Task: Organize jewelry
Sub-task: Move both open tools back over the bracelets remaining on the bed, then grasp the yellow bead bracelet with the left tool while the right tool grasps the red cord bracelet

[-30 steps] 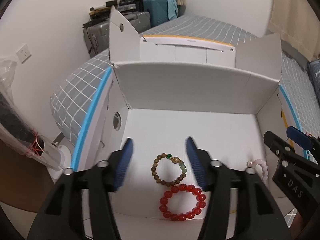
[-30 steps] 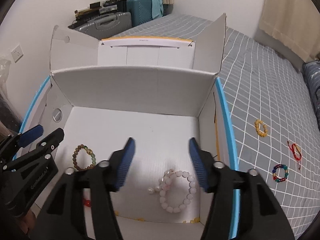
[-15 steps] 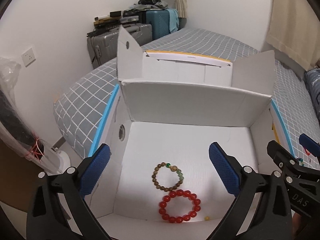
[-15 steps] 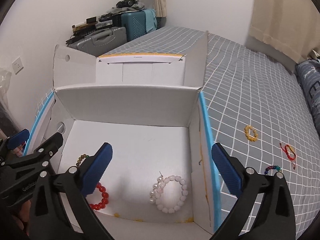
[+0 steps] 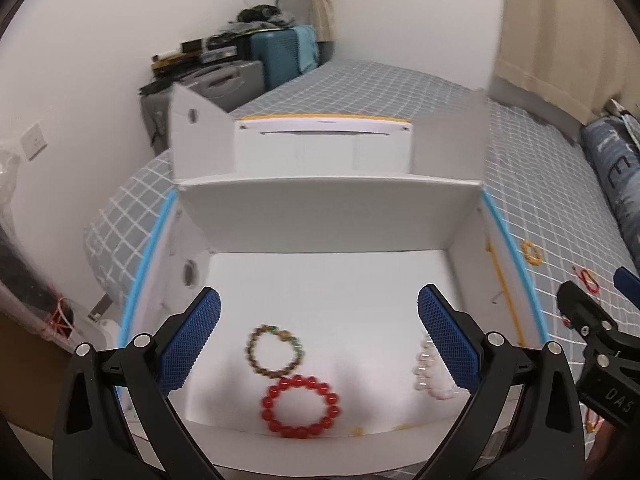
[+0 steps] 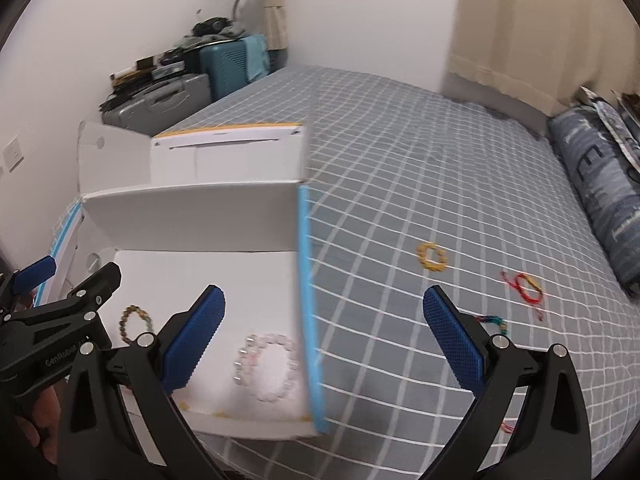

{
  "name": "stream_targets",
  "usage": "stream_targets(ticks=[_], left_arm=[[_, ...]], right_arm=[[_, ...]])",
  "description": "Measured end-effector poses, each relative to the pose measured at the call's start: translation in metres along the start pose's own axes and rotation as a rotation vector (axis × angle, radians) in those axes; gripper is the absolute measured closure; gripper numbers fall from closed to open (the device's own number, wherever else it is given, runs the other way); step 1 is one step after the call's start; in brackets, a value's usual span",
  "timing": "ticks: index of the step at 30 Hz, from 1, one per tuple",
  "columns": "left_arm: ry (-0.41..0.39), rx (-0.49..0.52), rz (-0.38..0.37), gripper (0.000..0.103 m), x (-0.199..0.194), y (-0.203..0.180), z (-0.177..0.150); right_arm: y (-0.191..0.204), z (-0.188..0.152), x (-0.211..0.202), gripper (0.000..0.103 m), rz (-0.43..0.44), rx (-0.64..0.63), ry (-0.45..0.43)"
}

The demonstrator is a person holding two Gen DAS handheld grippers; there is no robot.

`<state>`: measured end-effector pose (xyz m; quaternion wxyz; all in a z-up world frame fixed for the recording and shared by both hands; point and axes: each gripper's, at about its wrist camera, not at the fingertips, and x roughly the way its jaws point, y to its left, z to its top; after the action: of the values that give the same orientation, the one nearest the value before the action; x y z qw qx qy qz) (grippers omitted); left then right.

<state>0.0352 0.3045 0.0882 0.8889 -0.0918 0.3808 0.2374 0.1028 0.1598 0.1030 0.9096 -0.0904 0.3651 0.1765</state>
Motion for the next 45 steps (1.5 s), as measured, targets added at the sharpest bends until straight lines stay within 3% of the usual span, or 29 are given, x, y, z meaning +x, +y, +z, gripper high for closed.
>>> stream_targets(ticks=[15,24,33,38,45], left_arm=[[-0.021,0.13,-0.146,0.006,-0.007,-0.117,-0.002],[-0.001,0.227,-0.243,0.006,0.002,-0.216,0.01],[0.087,0.311,-0.237,0.006,0.074,-0.305,0.011],[0.144,0.31,-0.216,0.006,0.126,-0.329,0.01],[0.196,0.312,-0.178,0.006,0.178,-0.348,0.012]], right_arm=[[-0.126,-0.037,-0.044,0.008,-0.152,0.124,-0.01],[-0.194,-0.094,-0.052,0.008,-0.217,0.187,0.041],[-0.234,-0.162,-0.043,0.008,-0.233,0.251,0.102],[-0.235,-0.196,-0.026,0.008,-0.181,0.26,0.142],[-0.225,-0.216,0.003,0.008,-0.117,0.222,0.193]])
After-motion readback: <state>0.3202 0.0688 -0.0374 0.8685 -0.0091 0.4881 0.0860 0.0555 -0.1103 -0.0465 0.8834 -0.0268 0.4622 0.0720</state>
